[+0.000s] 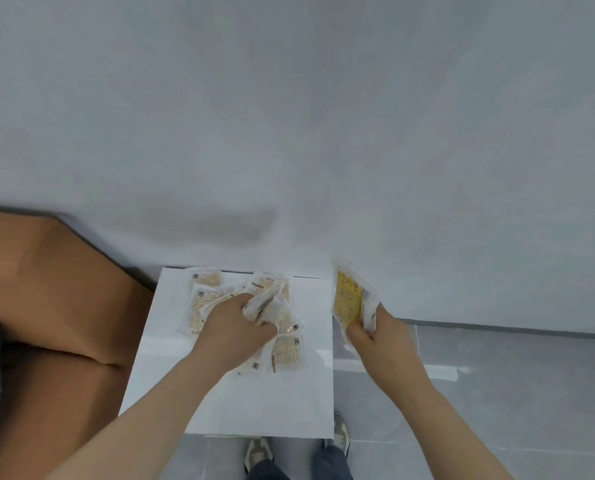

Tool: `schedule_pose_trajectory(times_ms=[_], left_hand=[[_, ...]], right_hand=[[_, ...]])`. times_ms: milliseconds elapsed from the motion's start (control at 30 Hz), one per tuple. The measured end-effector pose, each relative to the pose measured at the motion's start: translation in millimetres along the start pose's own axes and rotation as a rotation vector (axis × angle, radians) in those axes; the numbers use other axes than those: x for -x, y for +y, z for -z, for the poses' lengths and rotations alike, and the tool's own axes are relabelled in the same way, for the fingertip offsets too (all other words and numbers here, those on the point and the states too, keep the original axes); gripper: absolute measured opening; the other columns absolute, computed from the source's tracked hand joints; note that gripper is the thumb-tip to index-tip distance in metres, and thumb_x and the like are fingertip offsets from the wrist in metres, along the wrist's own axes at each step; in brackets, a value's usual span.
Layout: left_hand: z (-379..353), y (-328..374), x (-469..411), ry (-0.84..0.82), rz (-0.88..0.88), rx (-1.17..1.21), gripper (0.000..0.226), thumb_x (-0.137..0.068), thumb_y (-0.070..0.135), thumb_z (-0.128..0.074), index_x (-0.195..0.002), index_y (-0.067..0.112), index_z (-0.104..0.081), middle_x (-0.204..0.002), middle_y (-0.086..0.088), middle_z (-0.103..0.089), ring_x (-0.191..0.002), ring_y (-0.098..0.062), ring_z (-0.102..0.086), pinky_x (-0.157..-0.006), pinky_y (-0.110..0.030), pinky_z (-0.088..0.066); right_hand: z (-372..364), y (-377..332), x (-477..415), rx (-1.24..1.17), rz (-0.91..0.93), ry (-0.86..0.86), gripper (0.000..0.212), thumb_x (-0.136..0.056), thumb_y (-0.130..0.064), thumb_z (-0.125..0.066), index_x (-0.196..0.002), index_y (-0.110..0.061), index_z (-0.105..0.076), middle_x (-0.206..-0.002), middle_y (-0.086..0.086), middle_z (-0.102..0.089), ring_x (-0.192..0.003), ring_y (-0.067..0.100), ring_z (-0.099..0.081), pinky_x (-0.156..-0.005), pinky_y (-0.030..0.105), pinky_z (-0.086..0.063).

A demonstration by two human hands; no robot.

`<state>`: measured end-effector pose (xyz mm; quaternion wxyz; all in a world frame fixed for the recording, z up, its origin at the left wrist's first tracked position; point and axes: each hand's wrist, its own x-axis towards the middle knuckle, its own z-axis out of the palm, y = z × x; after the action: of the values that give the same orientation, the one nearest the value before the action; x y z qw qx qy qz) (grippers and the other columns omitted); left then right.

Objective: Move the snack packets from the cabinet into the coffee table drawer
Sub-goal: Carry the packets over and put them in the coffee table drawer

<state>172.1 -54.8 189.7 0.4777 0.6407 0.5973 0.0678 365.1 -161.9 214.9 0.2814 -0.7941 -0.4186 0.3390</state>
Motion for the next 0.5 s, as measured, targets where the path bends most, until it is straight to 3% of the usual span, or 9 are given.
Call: schedule_pose_trajectory(times_ms=[100, 267, 367, 433, 500], left_hand=[[11.0, 46.4, 32.1, 0.004, -0.1, 0.046, 0.012, -0.071, 0.02, -0.067, -0.08, 0.013, -0.063, -0.076, -0.005, -0.066, -0.063, -0.015, -0.055, -0.055, -0.025, -0.042], [21.3, 126.7, 75.1, 0.032, -0.274, 0.043, 0.027, -0.07, 0.025, -0.069, -0.069, 0.006, -0.05, -0.061, 0.001, -0.048, -0.055, -0.013, -0.042, -0.051, -0.023, -0.034], [19.9, 177.3, 110.9, 0.068, -0.336, 0.138, 0.027, -0.064, 0.027, -0.073, -0.075, 0.009, -0.056, -0.066, -0.003, -0.058, -0.058, -0.015, -0.051, -0.049, -0.02, -0.039], [11.1, 208.7, 138.4, 0.064, -0.362, 0.226, 0.028, -0.056, 0.029, -0.07, -0.077, 0.014, -0.058, -0.073, -0.007, -0.065, -0.063, -0.019, -0.059, -0.051, -0.026, -0.046], [-7.2, 238.9, 167.3, 0.03, -0.421, 0.239, 0.024, -0.059, 0.025, -0.073, -0.077, 0.016, -0.059, -0.072, -0.004, -0.065, -0.062, -0.018, -0.06, -0.051, -0.026, -0.049]], right_hand=[[32.3, -18.5, 31.9, -0.028, 0.009, 0.089, 0.014, -0.089, -0.015, -0.051, -0.078, -0.024, -0.047, -0.062, -0.001, -0.052, -0.05, 0.005, -0.04, -0.044, 0.015, -0.032], [100.3, -42.1, 82.1, -0.054, -0.007, 0.273, 0.017, -0.088, -0.014, -0.051, -0.074, -0.02, -0.046, -0.061, 0.001, -0.048, -0.051, 0.011, -0.038, -0.047, 0.022, -0.03], [146.5, -46.2, 113.7, -0.099, -0.012, 0.386, 0.017, -0.089, -0.013, -0.051, -0.073, -0.016, -0.047, -0.06, 0.002, -0.047, -0.052, 0.012, -0.037, -0.048, 0.024, -0.03], [177.7, -43.9, 137.3, -0.139, -0.022, 0.465, 0.017, -0.088, -0.014, -0.051, -0.072, -0.013, -0.046, -0.057, 0.001, -0.044, -0.05, 0.011, -0.034, -0.05, 0.025, -0.03], [208.9, -35.9, 164.1, -0.176, -0.021, 0.548, 0.019, -0.087, -0.012, -0.052, -0.07, -0.011, -0.044, -0.055, -0.002, -0.04, -0.048, 0.007, -0.031, -0.048, 0.023, -0.029]])
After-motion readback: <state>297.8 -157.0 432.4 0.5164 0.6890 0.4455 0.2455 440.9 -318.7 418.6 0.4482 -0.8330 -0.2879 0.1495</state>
